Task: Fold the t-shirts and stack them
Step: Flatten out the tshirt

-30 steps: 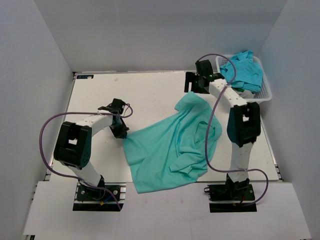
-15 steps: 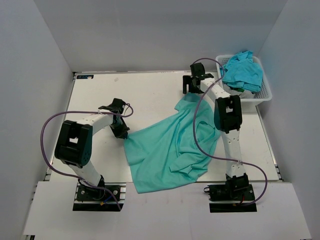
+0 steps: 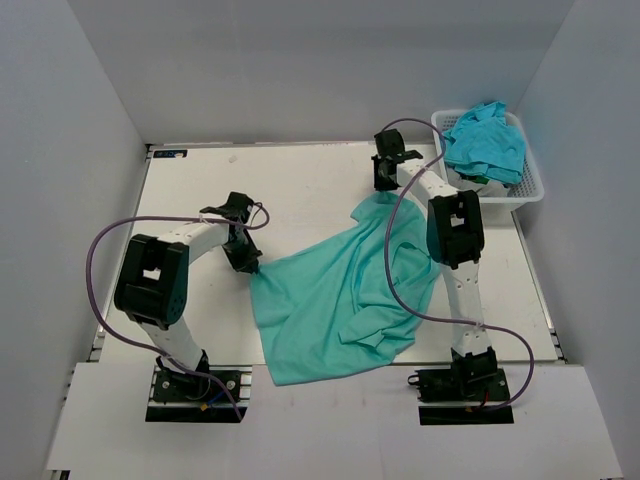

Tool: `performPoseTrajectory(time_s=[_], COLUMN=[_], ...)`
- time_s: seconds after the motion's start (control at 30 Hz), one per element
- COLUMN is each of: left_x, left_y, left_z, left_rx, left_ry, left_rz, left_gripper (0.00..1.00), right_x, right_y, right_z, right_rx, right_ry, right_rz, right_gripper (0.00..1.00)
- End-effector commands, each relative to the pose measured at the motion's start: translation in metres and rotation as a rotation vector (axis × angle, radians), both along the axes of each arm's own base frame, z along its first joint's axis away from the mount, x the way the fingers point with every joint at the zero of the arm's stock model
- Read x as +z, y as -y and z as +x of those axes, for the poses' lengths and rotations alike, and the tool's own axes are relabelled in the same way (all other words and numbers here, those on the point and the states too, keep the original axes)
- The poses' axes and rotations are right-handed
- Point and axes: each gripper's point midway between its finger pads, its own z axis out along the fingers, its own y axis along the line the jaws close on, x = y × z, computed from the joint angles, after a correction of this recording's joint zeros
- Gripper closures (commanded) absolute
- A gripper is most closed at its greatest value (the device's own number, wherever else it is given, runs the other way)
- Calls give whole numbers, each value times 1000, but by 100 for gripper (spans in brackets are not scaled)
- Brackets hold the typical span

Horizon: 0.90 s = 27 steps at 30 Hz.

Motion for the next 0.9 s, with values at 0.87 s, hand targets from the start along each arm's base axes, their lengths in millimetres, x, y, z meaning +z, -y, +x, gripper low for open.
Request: performPoseTrajectory(time_s=[0.87], left_x=[361], left_y=[-63], left_z=[62], left_rx=[155], left_ry=[1004], left_rz=[174], left_gripper=[100], right_x=[423], right_y=[94], right_z=[-149], right_rx=[-149], right_ry=[897], right_rz=[81], right_gripper=[100])
